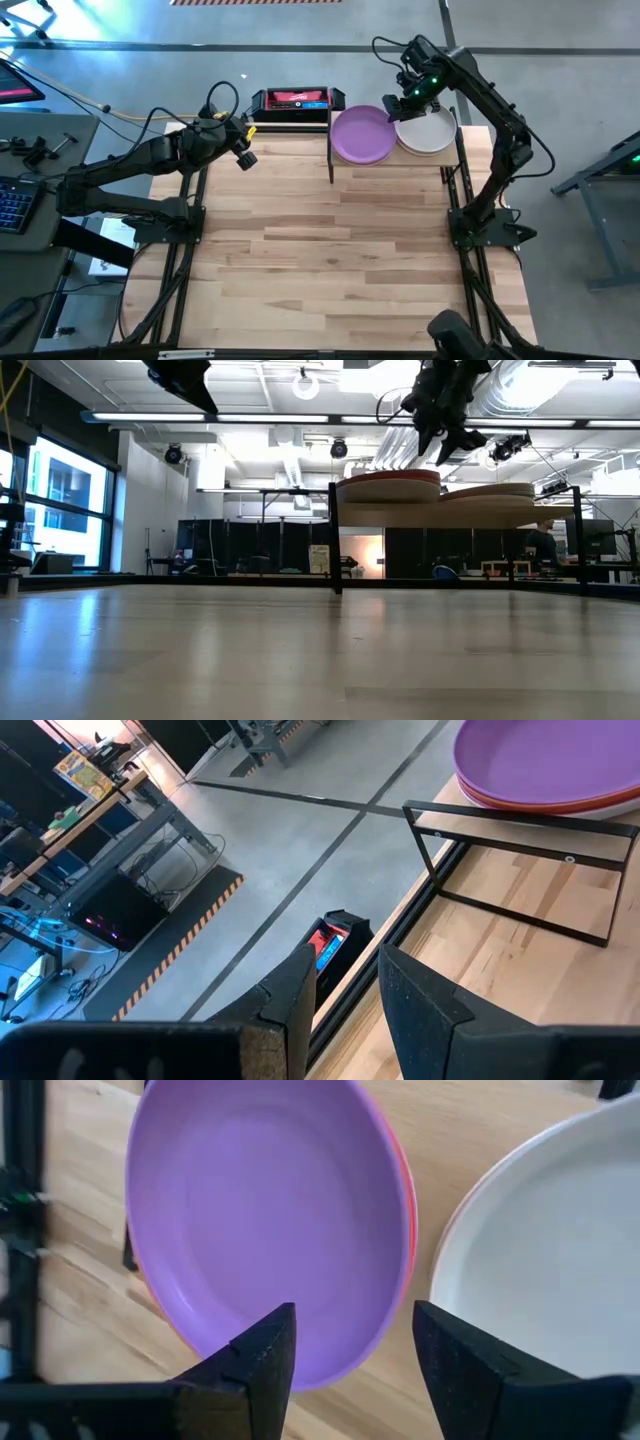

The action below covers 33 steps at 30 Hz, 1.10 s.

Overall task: Place and stack plates onto a shelf
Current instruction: Return to Home Position

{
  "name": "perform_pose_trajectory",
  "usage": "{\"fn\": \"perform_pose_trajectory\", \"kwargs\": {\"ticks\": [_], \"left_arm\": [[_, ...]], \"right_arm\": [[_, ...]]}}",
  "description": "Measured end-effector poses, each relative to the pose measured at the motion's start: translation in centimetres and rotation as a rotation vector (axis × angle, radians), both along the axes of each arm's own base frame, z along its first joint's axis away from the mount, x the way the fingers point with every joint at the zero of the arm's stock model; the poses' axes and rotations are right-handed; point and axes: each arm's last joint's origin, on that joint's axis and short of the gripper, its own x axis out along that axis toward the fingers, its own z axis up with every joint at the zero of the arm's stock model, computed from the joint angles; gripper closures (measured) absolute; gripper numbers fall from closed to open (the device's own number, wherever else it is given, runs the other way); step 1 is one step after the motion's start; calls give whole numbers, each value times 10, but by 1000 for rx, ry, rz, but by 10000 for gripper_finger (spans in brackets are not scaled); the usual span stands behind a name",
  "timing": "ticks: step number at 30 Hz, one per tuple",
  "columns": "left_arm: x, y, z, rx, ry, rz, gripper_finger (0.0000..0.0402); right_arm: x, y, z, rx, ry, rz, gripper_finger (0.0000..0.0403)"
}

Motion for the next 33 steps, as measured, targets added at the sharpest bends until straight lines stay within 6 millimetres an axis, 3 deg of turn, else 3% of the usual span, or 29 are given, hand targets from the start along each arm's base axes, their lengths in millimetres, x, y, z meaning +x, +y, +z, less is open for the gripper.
{"fn": "perform_pose_trajectory", "kwargs": {"ticks": [10,18,29,33], "left_arm": [[0,0,0,0,0,0,298],[0,0,0,0,0,0,298],[0,0,0,0,0,0,298],[0,0,0,0,0,0,298]], "right_arm": [[16,33,17,-187,35,184,225],[34,78,47,-444,-94,364,225],[9,134,86,-652,-152,400,225],[1,151,78,-679,-234,457,225]]}}
